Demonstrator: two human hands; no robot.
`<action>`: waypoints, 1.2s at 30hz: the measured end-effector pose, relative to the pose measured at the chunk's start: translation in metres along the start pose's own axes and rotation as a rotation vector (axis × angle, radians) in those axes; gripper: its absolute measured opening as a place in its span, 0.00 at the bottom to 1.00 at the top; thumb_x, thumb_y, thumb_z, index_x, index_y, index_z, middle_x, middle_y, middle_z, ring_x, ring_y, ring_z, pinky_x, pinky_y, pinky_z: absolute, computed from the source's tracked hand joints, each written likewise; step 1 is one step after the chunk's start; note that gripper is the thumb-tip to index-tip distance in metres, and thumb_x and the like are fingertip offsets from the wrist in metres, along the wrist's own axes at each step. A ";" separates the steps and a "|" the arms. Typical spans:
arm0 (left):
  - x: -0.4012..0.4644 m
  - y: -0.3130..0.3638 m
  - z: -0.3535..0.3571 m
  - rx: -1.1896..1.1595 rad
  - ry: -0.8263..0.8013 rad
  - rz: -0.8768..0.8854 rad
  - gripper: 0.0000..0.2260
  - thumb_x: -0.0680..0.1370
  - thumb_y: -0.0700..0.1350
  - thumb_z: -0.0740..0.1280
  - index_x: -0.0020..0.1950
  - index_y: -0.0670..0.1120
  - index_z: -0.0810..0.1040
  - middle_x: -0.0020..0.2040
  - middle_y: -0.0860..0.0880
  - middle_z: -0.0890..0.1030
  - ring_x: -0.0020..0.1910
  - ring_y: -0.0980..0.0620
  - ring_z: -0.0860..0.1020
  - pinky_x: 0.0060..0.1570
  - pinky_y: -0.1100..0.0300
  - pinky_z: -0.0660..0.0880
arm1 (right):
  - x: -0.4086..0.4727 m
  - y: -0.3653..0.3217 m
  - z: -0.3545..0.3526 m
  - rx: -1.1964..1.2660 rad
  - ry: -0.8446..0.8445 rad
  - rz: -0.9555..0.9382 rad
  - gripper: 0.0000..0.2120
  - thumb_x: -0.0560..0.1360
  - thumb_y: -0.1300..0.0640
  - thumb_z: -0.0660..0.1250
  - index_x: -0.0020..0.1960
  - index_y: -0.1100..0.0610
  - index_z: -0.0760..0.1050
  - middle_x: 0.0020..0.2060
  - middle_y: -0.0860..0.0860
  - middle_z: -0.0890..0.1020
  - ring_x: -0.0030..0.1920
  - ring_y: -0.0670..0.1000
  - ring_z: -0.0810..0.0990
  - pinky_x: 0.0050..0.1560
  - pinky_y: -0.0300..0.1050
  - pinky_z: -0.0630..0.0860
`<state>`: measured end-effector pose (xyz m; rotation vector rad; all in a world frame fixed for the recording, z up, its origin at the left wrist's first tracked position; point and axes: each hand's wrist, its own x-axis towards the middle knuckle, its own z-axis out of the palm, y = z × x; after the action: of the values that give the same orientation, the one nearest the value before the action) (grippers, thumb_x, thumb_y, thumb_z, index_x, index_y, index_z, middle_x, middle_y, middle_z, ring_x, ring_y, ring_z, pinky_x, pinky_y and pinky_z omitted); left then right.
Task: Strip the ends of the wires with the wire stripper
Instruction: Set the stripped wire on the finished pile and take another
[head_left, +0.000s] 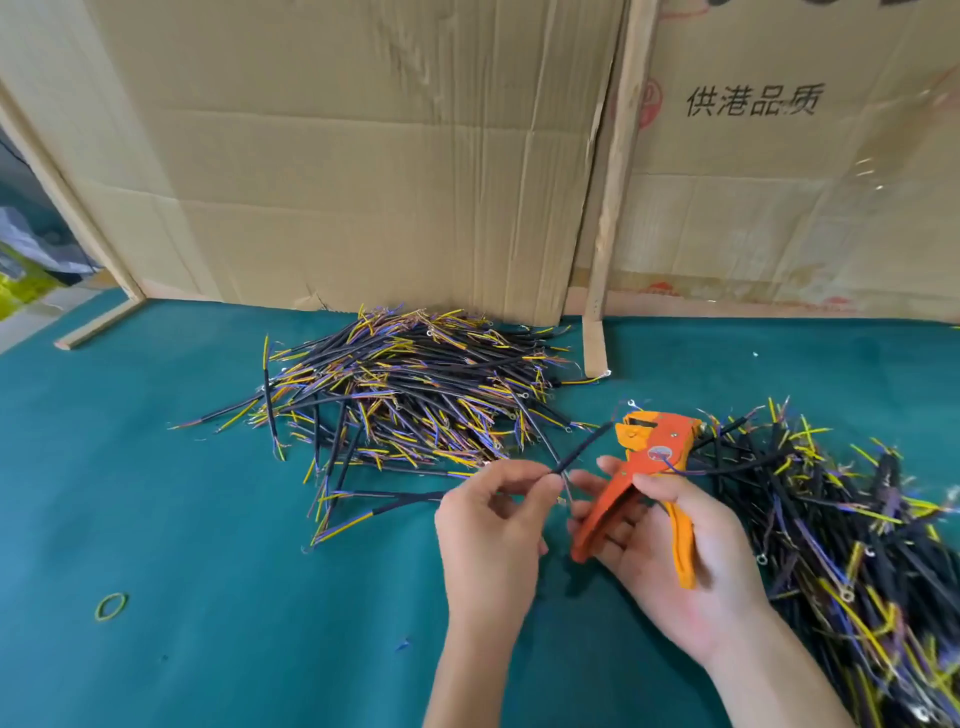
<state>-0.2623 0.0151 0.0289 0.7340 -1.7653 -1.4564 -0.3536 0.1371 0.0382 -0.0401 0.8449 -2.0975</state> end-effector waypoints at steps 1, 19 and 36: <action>-0.002 0.000 0.001 -0.007 -0.028 0.009 0.08 0.73 0.40 0.77 0.40 0.54 0.84 0.35 0.53 0.84 0.22 0.54 0.73 0.27 0.63 0.71 | -0.002 -0.003 -0.001 0.007 -0.020 -0.009 0.27 0.64 0.59 0.71 0.62 0.64 0.75 0.58 0.71 0.81 0.43 0.64 0.84 0.44 0.57 0.84; 0.025 -0.001 -0.031 -0.490 -0.098 -0.121 0.09 0.68 0.36 0.76 0.47 0.42 0.84 0.42 0.40 0.85 0.40 0.47 0.85 0.38 0.62 0.79 | 0.000 -0.017 -0.008 0.205 -0.146 -0.142 0.35 0.58 0.59 0.82 0.61 0.65 0.74 0.55 0.67 0.81 0.51 0.64 0.83 0.52 0.56 0.82; 0.030 0.002 -0.029 -0.745 0.029 -0.331 0.02 0.73 0.37 0.72 0.44 0.42 0.81 0.44 0.41 0.85 0.37 0.52 0.82 0.36 0.65 0.79 | 0.003 -0.008 -0.003 0.117 -0.165 -0.086 0.38 0.54 0.60 0.83 0.62 0.64 0.75 0.55 0.68 0.81 0.49 0.64 0.83 0.52 0.57 0.82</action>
<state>-0.2559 -0.0249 0.0386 0.6446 -0.9655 -2.1236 -0.3624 0.1401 0.0396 -0.1874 0.6308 -2.1867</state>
